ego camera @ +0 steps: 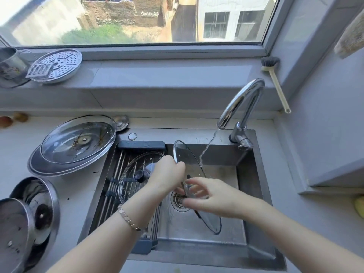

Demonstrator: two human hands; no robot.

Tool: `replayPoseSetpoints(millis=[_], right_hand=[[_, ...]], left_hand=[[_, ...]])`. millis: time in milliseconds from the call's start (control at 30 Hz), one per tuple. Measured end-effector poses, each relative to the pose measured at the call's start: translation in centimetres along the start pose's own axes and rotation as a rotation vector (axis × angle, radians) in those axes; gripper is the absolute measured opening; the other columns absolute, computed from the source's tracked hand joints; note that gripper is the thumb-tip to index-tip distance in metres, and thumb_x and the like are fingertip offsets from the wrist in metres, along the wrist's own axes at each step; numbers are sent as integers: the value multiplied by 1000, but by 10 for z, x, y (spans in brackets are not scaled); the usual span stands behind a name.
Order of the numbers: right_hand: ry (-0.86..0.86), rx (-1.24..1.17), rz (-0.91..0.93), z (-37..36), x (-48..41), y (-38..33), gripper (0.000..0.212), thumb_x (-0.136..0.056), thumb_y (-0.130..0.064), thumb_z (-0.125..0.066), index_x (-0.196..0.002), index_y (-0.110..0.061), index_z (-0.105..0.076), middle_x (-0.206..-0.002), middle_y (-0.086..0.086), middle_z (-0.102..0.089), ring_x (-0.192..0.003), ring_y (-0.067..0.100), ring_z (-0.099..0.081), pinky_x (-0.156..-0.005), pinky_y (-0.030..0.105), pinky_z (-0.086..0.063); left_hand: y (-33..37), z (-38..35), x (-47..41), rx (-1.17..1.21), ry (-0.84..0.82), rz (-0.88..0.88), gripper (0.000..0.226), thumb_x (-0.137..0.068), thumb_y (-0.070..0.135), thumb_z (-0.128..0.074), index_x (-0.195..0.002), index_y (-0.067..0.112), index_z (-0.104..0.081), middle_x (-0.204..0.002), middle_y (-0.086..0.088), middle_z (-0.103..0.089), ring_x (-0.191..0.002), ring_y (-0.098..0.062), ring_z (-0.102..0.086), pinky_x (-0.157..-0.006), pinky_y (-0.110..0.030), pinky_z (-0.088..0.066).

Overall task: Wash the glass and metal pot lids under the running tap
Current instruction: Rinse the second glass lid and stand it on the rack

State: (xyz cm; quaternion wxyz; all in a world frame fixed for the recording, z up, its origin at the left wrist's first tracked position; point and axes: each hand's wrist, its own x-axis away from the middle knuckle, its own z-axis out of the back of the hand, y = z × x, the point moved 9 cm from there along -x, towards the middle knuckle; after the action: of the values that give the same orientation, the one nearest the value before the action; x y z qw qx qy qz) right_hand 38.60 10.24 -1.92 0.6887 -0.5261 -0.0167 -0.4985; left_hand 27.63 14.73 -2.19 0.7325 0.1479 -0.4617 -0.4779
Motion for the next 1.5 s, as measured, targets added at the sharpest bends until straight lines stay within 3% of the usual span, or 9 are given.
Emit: replayPoseSetpoints(millis=[67,167,333,533,800,1000,1167,1300,1500], right_hand=[[114,234,-2,-4,5,-5,60,-84,-46,-58,-136,-25,-36,-125,1,-59,-113,20,-56,-93,33,-46],[382,421,18,7,13,-9,32,-92,-27,-45,-123,-18,-46,-109,11,-66,-101,34,-59,-78,38,-46],[646,-50,-18,53,32,18,12,-89,-13,-54,-98,-15,-61,-84,7,-72,-79,26,-68,-72,39,-53],[649,-661,-78,53,41,41,14,-89,-1,-54,-86,-15,-56,-71,18,-64,-58,30,-61,-49,30,-46],[723,-619,24,47,53,13,17,-87,-2,-58,-85,-18,-61,-70,17,-67,-58,28,-62,-46,27,-49],[667,-878,109,33,19,-20,13,-90,-2,-54,-95,-13,-60,-66,9,-72,-56,22,-69,-46,25,-53],[516,-997,-39,-33,-51,-13,15,-93,-3,-51,-100,-14,-58,-67,5,-73,-58,17,-70,-51,24,-56],[491,-1073,-161,-82,-88,9,13,-93,-4,-51,-102,-12,-57,-73,12,-70,-55,17,-69,-49,23,-56],[464,-1262,-278,-127,-120,34,13,-95,-4,-47,-93,-15,-52,-70,11,-71,-56,20,-70,-53,28,-57]], left_hand=[[8,-5,6,74,-66,35,17,-84,7,-37,-75,-2,-49,-70,-33,-65,-53,-35,-68,-61,-47,-59],[19,-10,17,230,-151,74,20,-88,7,-41,-80,-7,-52,-63,-26,-63,-53,-33,-66,-54,-34,-59],[17,-12,22,406,-199,26,31,-98,28,-38,-106,2,-52,-94,-20,-67,-68,-23,-70,-56,-29,-59],[-59,-16,34,322,-161,143,18,-98,18,-39,-106,7,-50,-90,-6,-61,-69,-14,-64,-60,-26,-55],[-138,10,42,346,-14,241,13,-95,13,-40,-102,11,-51,-101,-11,-62,-76,-17,-65,-72,-33,-54],[-172,60,41,368,166,214,15,-94,7,-39,-104,8,-51,-94,-8,-59,-73,-14,-61,-64,-29,-49],[-202,85,45,382,201,236,14,-93,8,-38,-99,13,-50,-94,-7,-61,-80,-18,-64,-85,-40,-51],[-223,99,50,440,215,251,18,-94,7,-38,-86,17,-50,-88,-4,-58,-72,-14,-60,-68,-30,-47],[-244,110,48,408,186,259,20,-93,12,-40,-82,25,-49,-93,-3,-61,-76,-14,-63,-83,-39,-51]])
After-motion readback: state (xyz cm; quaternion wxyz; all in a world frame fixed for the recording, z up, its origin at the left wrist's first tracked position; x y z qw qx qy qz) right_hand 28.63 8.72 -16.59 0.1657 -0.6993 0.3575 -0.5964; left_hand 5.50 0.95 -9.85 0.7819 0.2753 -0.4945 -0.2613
